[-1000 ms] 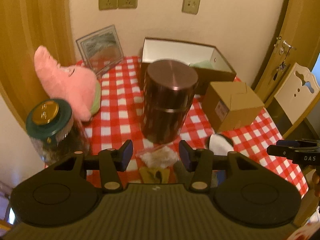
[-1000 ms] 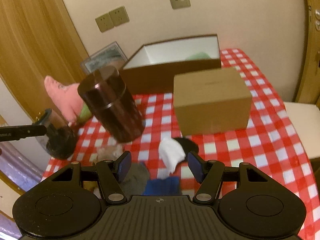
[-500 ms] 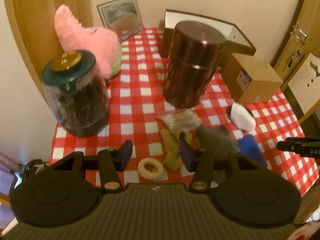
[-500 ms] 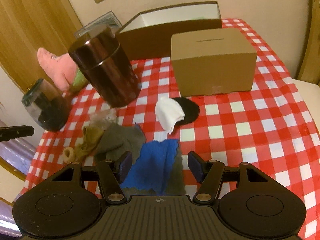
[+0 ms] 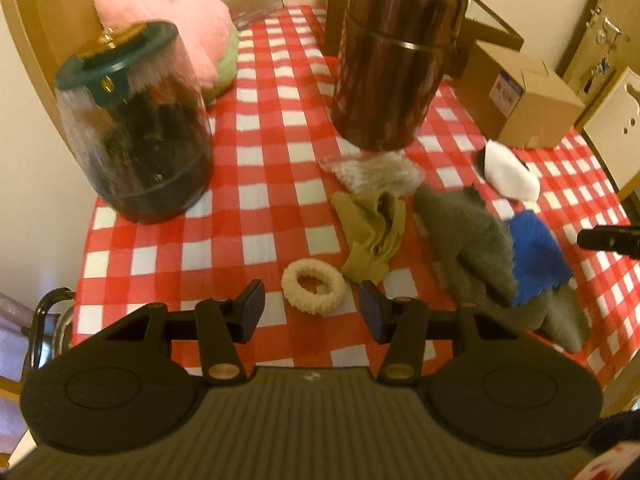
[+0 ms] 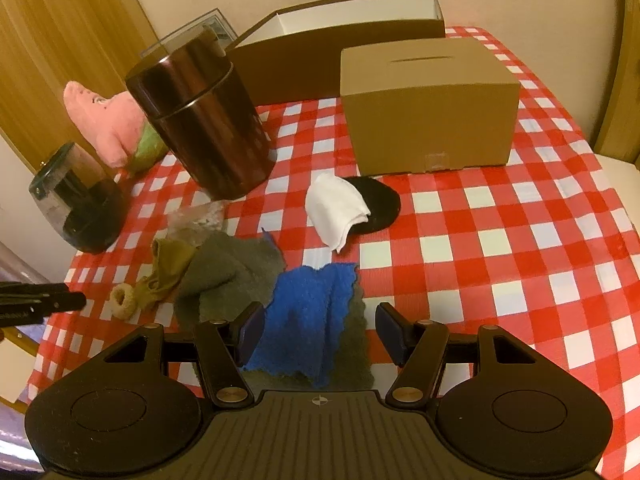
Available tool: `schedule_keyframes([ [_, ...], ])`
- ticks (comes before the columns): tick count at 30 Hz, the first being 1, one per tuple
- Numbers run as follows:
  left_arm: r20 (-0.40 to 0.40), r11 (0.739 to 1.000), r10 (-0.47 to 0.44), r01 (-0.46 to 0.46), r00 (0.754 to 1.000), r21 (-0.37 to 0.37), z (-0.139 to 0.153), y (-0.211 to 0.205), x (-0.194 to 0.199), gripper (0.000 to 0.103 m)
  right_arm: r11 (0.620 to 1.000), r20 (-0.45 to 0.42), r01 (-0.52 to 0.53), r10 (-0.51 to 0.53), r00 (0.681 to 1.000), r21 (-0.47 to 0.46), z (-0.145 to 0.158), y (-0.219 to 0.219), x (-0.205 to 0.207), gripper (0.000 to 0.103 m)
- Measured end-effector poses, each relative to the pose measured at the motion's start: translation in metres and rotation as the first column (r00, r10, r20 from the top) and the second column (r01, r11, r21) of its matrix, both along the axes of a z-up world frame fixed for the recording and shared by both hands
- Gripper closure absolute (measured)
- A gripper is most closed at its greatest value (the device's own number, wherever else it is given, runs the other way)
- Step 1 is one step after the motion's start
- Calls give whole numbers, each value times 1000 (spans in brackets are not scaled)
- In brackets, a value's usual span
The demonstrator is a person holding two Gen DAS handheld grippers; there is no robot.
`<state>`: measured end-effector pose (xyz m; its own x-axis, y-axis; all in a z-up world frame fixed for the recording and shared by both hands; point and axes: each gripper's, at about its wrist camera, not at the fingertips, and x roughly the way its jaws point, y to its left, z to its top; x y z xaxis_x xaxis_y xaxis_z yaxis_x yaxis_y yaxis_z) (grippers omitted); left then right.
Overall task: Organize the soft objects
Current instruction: 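Lower the left tool onto the cream fuzzy ring and close on it, then lift the ring with the left tool while the right tool grasps the white cloth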
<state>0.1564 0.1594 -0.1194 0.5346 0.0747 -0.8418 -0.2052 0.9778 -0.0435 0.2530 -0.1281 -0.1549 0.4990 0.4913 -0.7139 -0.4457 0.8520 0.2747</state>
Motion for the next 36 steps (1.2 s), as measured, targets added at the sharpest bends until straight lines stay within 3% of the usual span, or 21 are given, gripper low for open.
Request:
schedule_keyframes([
  [12, -32, 999, -37, 37, 999, 0, -41, 2, 18, 54, 999, -27, 28, -28, 999, -15, -12, 3, 4, 41],
  [24, -37, 995, -92, 94, 995, 43, -57, 5, 32, 56, 999, -49, 47, -48, 998, -23, -19, 5, 11, 41],
  [29, -17, 993, -109, 110, 994, 47, -58, 8, 29, 66, 999, -51, 47, -49, 998, -25, -21, 8, 12, 41],
  [34, -5, 994, -100, 100, 995, 41, -58, 12, 27, 84, 999, -45, 39, -40, 998, -25, -23, 10, 13, 41],
  [36, -9, 996, -81, 81, 997, 42, -57, 14, 28, 85, 999, -34, 26, -27, 999, -31, -22, 14, 14, 41],
])
